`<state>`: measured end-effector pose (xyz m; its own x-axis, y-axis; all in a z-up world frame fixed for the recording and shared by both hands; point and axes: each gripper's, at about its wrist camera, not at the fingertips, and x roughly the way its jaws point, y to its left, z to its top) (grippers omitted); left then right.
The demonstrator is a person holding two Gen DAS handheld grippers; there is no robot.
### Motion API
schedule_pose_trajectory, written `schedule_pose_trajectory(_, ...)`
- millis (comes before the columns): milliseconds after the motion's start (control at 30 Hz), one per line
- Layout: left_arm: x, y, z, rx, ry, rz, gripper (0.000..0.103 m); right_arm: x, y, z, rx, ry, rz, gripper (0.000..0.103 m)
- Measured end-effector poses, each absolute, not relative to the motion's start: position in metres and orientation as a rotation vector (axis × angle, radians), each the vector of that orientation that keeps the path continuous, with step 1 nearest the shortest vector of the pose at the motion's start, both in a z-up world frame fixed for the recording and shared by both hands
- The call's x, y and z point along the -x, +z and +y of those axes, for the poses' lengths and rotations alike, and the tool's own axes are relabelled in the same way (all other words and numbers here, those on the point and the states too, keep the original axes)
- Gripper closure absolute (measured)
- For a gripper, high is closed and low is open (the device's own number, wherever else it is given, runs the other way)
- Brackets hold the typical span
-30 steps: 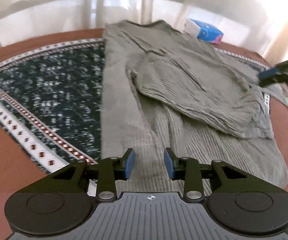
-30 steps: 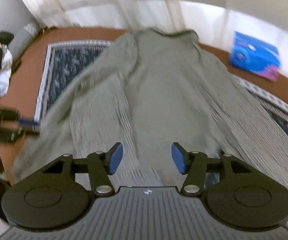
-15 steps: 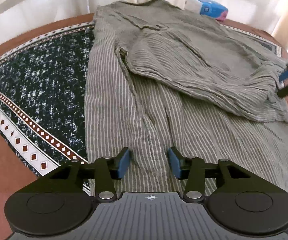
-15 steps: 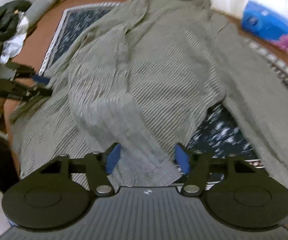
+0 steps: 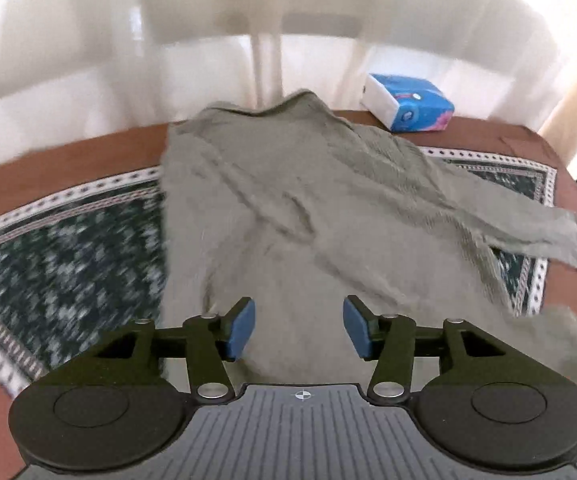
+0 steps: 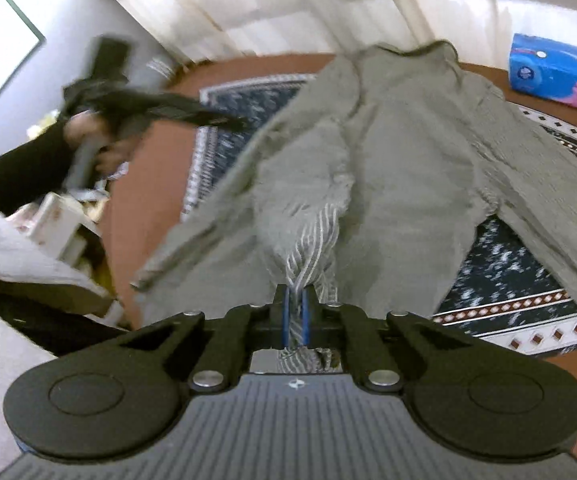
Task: Fold clothes
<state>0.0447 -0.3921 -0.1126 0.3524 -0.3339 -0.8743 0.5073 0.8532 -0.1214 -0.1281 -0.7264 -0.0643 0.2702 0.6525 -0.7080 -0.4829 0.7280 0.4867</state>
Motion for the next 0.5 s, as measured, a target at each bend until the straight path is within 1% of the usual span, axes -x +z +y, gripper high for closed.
schedule_pose_trajectory(333,-0.095,-0.153,-0.472,-0.328,-0.498,1.229,0.038,0.169,-0.038,-0.726,-0.284,0.803,0.937,0.101)
schedule_pose_trajectory(433,-0.099,-0.163,-0.478,-0.359,-0.475,1.248,0.038,0.171,-0.041,-0.725,-0.299,0.797,0.935,0.101)
schedule_pose_trajectory(467,-0.100,-0.166,-0.479,-0.369,-0.468,1.253,0.038,0.169,-0.045,-0.725,-0.293,0.781,0.944,0.100)
schedule_pose_trajectory(500,-0.101,-0.169,-0.480,-0.379,-0.460,1.258,0.038,0.168,-0.050,-0.723,-0.272,0.749,0.947,0.096)
